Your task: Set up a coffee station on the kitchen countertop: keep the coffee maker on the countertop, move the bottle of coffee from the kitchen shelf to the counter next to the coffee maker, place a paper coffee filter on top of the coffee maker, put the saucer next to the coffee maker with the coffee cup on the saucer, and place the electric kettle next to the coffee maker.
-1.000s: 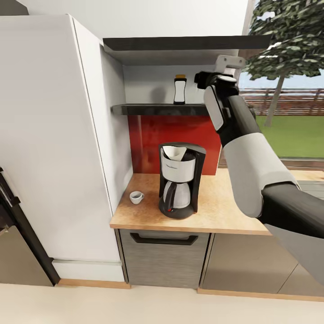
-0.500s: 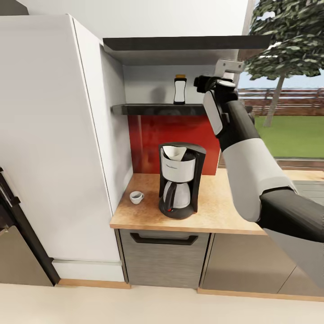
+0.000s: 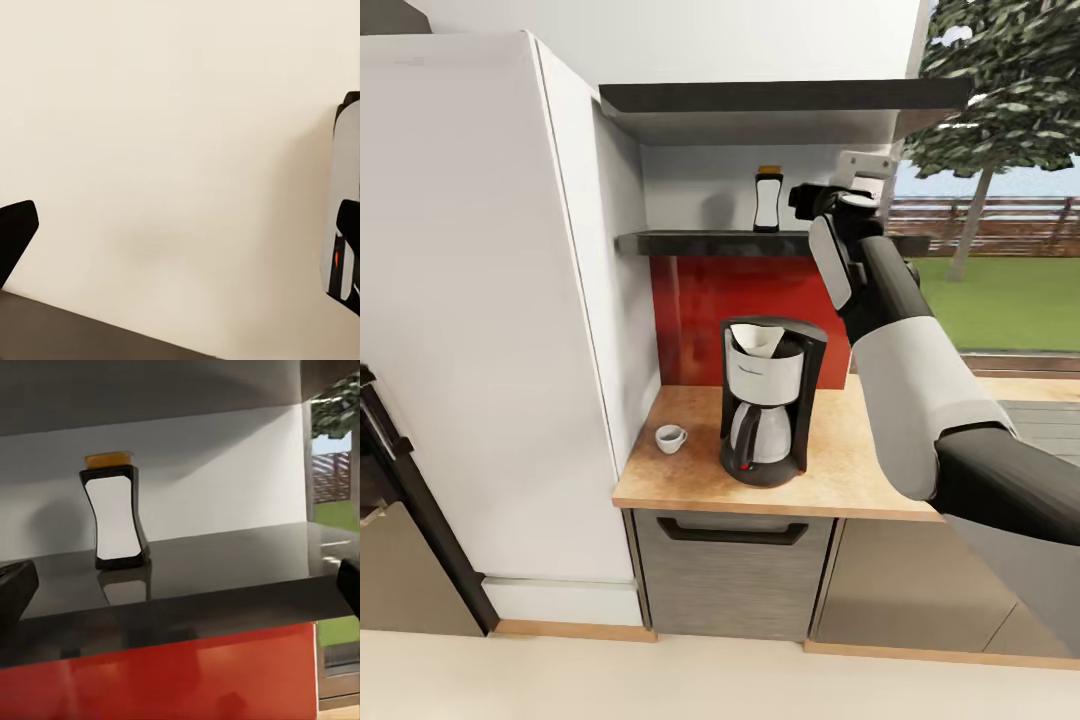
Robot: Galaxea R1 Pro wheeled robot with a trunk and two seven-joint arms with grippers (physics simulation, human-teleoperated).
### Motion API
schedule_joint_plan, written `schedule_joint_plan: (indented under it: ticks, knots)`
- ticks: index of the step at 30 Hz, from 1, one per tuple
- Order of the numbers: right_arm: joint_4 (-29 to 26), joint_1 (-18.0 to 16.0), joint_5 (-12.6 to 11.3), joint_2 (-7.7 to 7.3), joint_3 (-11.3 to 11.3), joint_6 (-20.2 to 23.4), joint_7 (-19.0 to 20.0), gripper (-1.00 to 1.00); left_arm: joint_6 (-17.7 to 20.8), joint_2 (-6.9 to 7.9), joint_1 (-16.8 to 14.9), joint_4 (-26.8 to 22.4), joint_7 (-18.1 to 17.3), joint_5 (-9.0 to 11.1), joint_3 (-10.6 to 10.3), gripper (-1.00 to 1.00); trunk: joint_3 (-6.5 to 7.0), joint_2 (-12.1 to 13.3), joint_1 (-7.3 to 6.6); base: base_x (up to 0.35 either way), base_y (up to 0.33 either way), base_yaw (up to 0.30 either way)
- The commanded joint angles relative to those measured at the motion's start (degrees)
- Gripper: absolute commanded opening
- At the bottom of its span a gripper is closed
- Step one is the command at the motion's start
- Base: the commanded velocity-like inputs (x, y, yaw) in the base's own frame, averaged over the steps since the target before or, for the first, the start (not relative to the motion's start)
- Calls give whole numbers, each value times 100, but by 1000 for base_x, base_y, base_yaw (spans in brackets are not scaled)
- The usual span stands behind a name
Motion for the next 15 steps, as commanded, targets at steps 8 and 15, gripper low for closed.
schedule_joint_plan:
  ticks: [8,15]
  knots:
    - [6,-5,-43,0,17,29,-51,100,-267,43,-18,-8,-3,31,-55,100,-14,-14,4,0,298,0]
    - [-1,-5,-28,0,17,38,-57,100,-554,32,-28,-18,-100,35,-63,100,-14,-14,4,0,308,0]
